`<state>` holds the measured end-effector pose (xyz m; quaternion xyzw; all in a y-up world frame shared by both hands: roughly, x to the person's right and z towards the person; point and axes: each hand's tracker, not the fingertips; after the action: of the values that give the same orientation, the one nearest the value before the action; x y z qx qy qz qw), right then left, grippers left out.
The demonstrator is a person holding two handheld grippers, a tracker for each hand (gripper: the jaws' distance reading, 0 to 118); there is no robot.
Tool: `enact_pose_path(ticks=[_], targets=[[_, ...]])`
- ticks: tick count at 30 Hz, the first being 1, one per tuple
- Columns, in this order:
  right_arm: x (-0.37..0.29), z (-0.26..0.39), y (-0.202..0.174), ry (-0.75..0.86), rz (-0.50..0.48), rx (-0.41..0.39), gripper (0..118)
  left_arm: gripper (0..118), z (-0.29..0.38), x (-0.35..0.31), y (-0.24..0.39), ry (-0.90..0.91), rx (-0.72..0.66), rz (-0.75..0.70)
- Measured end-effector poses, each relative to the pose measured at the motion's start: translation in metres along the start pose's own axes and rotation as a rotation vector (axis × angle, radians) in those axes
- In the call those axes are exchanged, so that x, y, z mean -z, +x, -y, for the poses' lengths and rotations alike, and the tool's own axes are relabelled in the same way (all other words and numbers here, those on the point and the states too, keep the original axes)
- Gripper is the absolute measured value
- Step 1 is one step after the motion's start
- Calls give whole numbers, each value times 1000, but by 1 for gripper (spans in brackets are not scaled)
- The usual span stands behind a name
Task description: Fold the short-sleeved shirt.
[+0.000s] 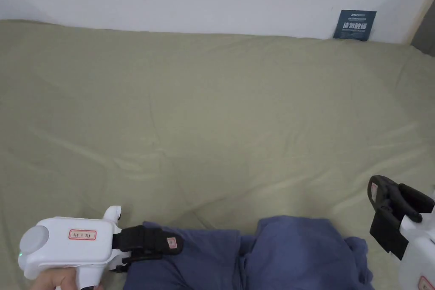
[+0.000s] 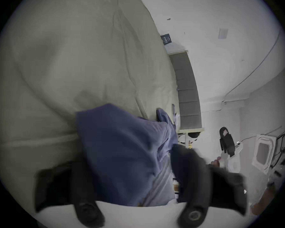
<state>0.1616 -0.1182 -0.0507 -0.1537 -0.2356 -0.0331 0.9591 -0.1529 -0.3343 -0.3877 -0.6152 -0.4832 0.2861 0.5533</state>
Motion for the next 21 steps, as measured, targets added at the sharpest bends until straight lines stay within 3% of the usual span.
enact_pose_path(ticks=[1,10,21], targets=[[0,0,1,2,1,2,1,17,-2,7,-7,-25,-4,-68],[-2,-3,10,15,-3,4,1,14,31,-20,37,105,42,-108],[-3,-11,1,52,-74,-10,1,13,44,-141,53,275,74,-317]])
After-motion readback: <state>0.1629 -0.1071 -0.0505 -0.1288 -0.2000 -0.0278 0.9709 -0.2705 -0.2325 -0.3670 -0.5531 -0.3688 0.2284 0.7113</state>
